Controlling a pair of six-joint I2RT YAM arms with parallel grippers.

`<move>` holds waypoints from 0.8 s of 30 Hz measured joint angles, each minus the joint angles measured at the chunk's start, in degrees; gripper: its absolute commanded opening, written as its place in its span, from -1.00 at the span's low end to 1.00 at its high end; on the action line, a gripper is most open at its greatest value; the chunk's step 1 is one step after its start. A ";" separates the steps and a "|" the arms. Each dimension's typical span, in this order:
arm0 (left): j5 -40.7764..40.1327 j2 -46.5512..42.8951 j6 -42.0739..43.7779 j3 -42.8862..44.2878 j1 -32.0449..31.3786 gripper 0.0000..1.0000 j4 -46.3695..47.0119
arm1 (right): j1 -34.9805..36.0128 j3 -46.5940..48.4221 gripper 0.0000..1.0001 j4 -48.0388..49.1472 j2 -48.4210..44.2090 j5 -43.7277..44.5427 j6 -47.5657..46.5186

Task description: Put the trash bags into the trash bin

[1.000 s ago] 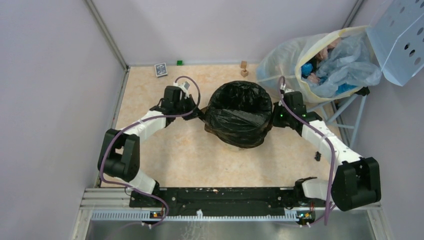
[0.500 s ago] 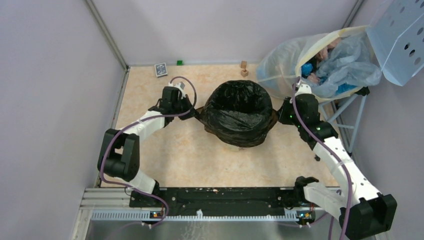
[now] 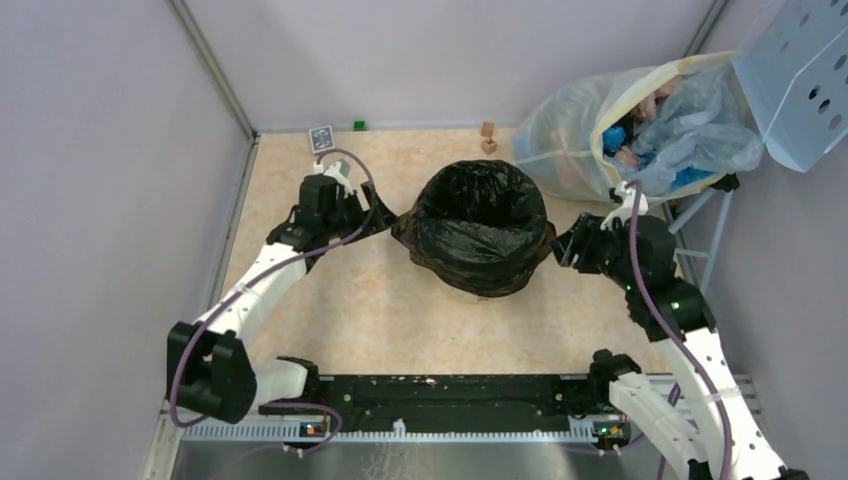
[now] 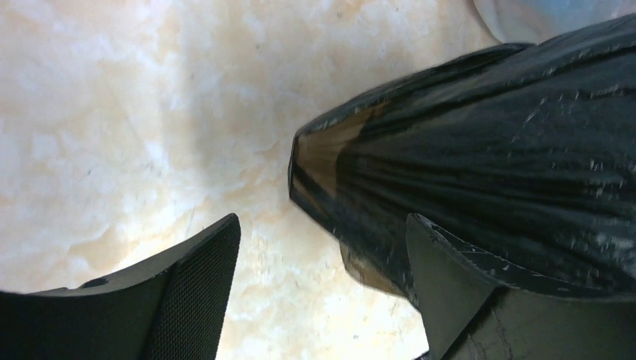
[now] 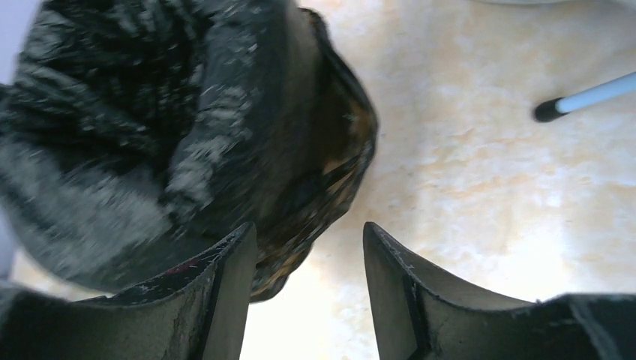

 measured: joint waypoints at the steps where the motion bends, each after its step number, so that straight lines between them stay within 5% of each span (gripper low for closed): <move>1: -0.52 -1.44 -0.50 -0.33 0.00 0.68 -1.33 | 0.00 -0.28 0.09 -0.07 -1.16 -1.18 0.92; 11: 13.11 -17.99 -17.40 -24.09 -4.33 0.72 5.49 | 0.00 -13.92 0.01 4.35 -9.05 -14.71 16.31; 20: 15.74 -21.14 -29.20 -29.77 -14.03 0.74 23.28 | 0.00 -18.03 -0.09 11.54 -8.39 -19.28 24.30; 24: 15.69 -20.26 -32.52 -31.19 -15.98 0.58 28.33 | 0.00 -18.03 -0.02 13.09 -8.44 -20.26 25.68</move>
